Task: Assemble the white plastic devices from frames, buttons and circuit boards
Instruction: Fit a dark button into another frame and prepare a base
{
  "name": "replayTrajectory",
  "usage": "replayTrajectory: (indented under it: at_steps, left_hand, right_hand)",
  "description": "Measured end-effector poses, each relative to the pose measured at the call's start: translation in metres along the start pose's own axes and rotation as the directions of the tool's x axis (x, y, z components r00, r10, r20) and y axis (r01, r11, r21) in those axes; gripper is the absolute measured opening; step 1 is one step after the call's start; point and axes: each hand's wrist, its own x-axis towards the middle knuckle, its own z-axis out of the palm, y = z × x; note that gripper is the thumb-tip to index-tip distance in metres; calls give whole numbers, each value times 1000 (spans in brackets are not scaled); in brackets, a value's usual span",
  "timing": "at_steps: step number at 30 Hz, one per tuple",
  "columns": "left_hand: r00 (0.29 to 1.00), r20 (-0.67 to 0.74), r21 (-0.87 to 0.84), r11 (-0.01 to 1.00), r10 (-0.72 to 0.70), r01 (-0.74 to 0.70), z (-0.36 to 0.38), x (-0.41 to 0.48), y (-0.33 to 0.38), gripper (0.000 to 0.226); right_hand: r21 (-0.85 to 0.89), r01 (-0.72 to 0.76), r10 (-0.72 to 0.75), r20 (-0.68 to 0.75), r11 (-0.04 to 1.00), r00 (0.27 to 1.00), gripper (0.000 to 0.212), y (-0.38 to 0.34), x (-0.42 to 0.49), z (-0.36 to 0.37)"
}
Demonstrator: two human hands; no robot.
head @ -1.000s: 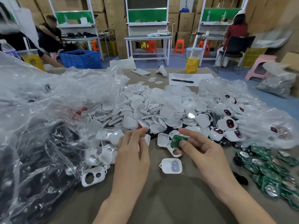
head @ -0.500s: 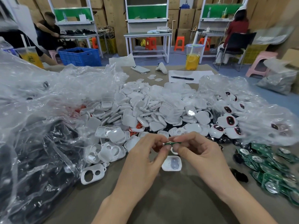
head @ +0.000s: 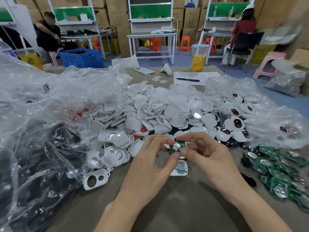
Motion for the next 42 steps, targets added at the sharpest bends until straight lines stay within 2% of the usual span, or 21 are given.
replayTrajectory:
  at_steps: [9, 13, 16, 19, 23, 27, 29, 33, 35, 39, 42]
  left_hand:
    - [1000, -4, 65, 998, 13, -12, 0, 2, -1, 21]
    - [999, 35, 115, 993, 8, -12, -8, -1, -5, 17]
    - [994, 106, 153, 988, 14, -30, -16, -7, -10, 16]
    - [981, 193, 189, 981, 13, -50, -20, -11, -11, 15]
    - [973, 230, 213, 976, 0, -51, -19, -11, -11, 15]
    - [994, 102, 243, 970, -47, 21, -19, -7, -17, 16]
    - [996, 56, 260, 965, -63, 46, -18, -5, -20, 16]
    - [997, 44, 289, 956, -56, 41, -18, -4, -21, 17]
    - [998, 37, 288, 957, -57, 44, -18, -4, -21, 17]
    - [998, 25, 285, 958, -52, 43, -16, -3, -19, 16]
    - [997, 29, 278, 959, -69, 59, -16, -3, -19, 16]
  right_hand:
    - [-121, 34, -35, -6, 992, 999, 31, 0, 1, -3]
    - [-148, 57, -70, -80, 987, 994, 30, 3, 3, -7]
    - [-285, 60, -113, -173, 957, 978, 36, 7, 4, -11]
    - [-465, 44, -143, -182, 884, 973, 32, 11, 2, -15]
    - [-644, 89, -200, -101, 760, 974, 23, 12, -2, -15]
    - [-799, 180, -179, 92, 574, 979, 7, 16, -10, -15]
    - [-836, 202, -104, 173, 511, 979, 11, 17, -14, -19]
    - [-851, 217, 10, 252, 479, 968, 40, 15, -13, -28]
    - [-847, 237, -8, 266, 476, 964, 37, 15, -13, -30]
    - [-830, 216, 4, 254, 514, 967, 12, 15, -13, -31]
    - [-811, 196, 21, 248, 552, 969, 13, 13, -14, -30]
